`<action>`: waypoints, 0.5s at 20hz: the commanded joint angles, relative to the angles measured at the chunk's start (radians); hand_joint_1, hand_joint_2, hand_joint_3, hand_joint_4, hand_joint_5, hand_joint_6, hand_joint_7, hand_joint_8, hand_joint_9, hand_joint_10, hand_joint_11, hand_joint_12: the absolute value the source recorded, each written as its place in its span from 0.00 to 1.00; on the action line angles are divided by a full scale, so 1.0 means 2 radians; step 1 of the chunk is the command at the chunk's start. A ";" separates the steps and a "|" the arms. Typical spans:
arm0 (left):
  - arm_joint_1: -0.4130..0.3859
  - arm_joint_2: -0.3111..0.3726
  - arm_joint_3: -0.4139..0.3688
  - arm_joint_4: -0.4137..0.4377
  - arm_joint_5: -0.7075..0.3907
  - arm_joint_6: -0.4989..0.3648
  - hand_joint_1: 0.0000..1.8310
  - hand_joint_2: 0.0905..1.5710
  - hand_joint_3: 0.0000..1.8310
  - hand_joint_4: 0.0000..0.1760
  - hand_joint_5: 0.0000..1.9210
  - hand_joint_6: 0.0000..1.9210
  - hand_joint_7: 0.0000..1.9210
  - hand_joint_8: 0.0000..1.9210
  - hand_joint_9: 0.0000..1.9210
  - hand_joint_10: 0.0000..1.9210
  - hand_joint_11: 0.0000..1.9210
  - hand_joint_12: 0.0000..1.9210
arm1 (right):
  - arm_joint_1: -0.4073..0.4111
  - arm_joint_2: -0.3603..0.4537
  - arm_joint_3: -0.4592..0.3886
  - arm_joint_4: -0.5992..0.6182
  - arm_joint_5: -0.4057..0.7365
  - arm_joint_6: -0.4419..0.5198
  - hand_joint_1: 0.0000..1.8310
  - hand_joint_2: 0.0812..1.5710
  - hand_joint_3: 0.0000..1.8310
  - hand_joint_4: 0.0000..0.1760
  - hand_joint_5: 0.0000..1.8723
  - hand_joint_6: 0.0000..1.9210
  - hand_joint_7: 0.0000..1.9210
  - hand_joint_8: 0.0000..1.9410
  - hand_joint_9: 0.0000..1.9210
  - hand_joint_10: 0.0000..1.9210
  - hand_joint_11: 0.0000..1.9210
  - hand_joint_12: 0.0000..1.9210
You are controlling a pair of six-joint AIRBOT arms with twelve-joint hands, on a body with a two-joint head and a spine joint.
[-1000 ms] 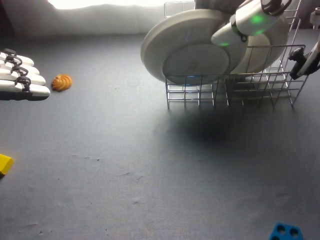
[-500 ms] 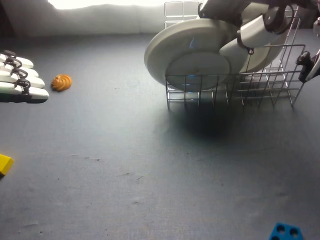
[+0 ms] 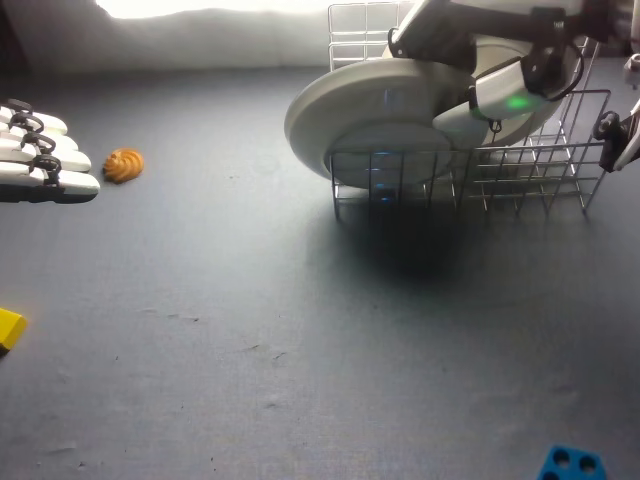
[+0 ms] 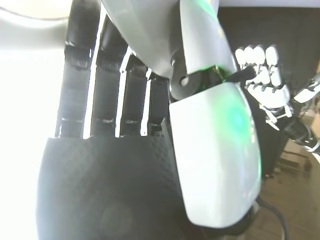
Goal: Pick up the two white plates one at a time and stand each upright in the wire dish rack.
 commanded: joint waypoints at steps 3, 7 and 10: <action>-0.006 0.001 0.001 -0.037 -0.014 0.000 0.00 0.64 0.00 0.00 0.02 0.00 0.02 0.00 0.01 0.00 0.00 0.00 | 0.002 0.004 -0.001 0.005 0.059 -0.005 0.67 0.64 0.00 0.00 0.45 0.08 0.50 0.05 0.48 0.10 0.25 0.62; -0.007 0.001 0.001 -0.036 -0.015 0.000 0.00 0.64 0.00 0.00 0.03 0.00 0.03 0.01 0.03 0.01 0.01 0.01 | 0.007 0.004 -0.003 0.005 0.063 -0.005 0.65 0.65 0.00 0.00 0.44 0.02 0.49 0.01 0.46 0.06 0.21 0.65; -0.008 0.001 -0.001 -0.033 -0.016 0.003 0.00 0.64 0.00 0.00 0.01 0.00 0.01 0.00 0.02 0.00 0.00 0.00 | 0.012 0.004 -0.003 0.005 0.063 -0.005 0.66 0.62 0.00 0.00 0.46 0.01 0.50 0.01 0.49 0.06 0.23 0.63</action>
